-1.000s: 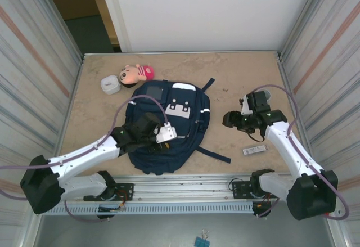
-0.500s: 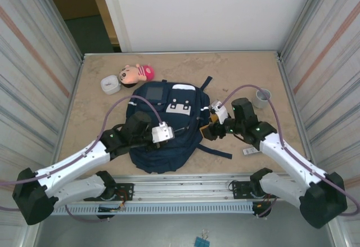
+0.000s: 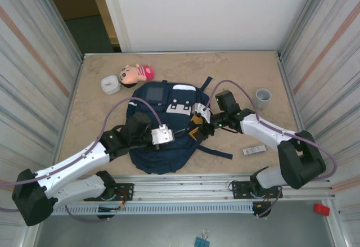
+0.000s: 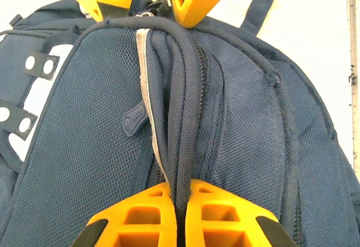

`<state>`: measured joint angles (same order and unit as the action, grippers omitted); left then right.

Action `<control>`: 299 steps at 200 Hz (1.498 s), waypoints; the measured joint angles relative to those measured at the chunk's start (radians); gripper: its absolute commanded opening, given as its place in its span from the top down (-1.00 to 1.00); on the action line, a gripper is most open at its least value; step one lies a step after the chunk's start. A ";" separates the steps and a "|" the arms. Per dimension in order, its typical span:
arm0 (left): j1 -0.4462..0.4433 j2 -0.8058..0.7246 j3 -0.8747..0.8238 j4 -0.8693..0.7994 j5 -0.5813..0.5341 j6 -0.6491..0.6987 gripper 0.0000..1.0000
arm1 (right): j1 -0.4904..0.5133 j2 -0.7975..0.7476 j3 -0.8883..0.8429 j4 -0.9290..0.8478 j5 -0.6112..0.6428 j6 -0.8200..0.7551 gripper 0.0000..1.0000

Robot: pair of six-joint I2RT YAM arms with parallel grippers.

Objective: Pack books, pencil case, and school supplies into a backpack

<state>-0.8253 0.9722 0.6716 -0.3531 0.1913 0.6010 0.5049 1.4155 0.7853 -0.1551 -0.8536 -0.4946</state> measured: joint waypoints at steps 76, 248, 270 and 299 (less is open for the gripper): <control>0.002 0.000 0.000 0.019 -0.027 0.002 0.93 | 0.000 0.005 0.082 -0.229 -0.102 -0.120 0.50; -0.006 0.194 0.077 0.133 -0.152 -0.225 0.86 | 0.082 0.014 0.175 -0.288 0.048 0.198 1.00; -0.010 0.209 0.077 0.144 -0.148 -0.256 0.83 | 0.125 0.005 0.165 -0.248 0.101 0.334 0.94; -0.014 0.213 0.071 0.180 -0.142 -0.262 0.82 | 0.137 -0.004 0.155 -0.203 0.121 0.527 0.19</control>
<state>-0.8391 1.1851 0.7429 -0.1730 0.0498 0.3393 0.6418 1.4117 0.9401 -0.3584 -0.7326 0.0322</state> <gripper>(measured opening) 0.088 0.260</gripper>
